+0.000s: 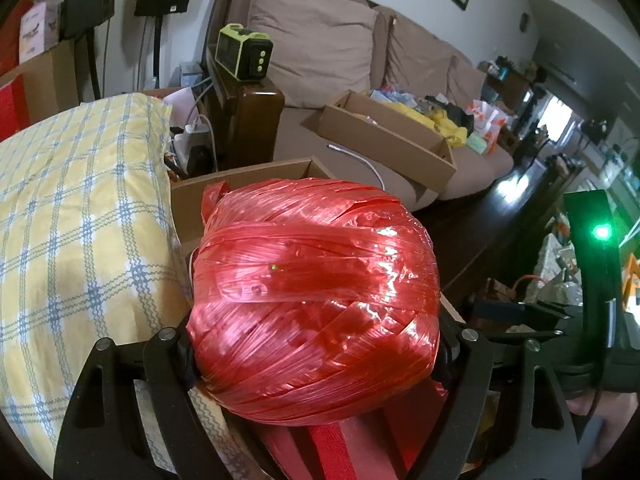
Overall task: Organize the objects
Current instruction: 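Lower the red raffia ball into the cardboard box and open the left gripper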
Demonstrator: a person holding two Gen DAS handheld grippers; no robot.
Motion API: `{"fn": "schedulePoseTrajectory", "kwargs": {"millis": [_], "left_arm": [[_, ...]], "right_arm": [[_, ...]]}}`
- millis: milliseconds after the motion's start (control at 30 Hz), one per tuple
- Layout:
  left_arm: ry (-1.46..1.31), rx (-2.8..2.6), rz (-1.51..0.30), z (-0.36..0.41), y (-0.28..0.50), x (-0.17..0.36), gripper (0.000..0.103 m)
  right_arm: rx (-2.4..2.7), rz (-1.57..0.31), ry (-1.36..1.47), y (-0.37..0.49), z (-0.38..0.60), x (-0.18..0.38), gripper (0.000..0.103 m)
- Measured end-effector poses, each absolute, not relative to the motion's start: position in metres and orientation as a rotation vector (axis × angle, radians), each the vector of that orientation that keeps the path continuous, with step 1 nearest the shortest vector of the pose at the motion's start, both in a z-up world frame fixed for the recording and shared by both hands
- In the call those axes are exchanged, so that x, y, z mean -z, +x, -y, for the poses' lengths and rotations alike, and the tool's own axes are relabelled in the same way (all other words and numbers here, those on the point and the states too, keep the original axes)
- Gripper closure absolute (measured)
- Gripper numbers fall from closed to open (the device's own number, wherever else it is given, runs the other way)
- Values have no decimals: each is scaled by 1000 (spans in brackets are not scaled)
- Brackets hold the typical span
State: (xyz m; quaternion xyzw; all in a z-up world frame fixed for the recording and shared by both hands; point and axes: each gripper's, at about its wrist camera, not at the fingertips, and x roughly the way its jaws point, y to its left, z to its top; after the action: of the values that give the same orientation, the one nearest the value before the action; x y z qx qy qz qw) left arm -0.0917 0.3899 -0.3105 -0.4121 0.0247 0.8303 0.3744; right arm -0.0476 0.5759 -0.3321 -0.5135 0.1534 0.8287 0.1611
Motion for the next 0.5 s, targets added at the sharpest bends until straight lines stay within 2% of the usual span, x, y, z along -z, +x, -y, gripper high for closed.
{"fn": "schedulePoseTrajectory", "kwargs": {"millis": [200, 500], "left_arm": [[-1056, -2133, -147, -397, -87, 313, 19], [-1057, -2120, -155, -398, -85, 314, 15]], "right_arm": [[-2364, -443, -1466, -48, -576, 332, 23], [-2365, -444, -1467, -48, -576, 332, 23]]}}
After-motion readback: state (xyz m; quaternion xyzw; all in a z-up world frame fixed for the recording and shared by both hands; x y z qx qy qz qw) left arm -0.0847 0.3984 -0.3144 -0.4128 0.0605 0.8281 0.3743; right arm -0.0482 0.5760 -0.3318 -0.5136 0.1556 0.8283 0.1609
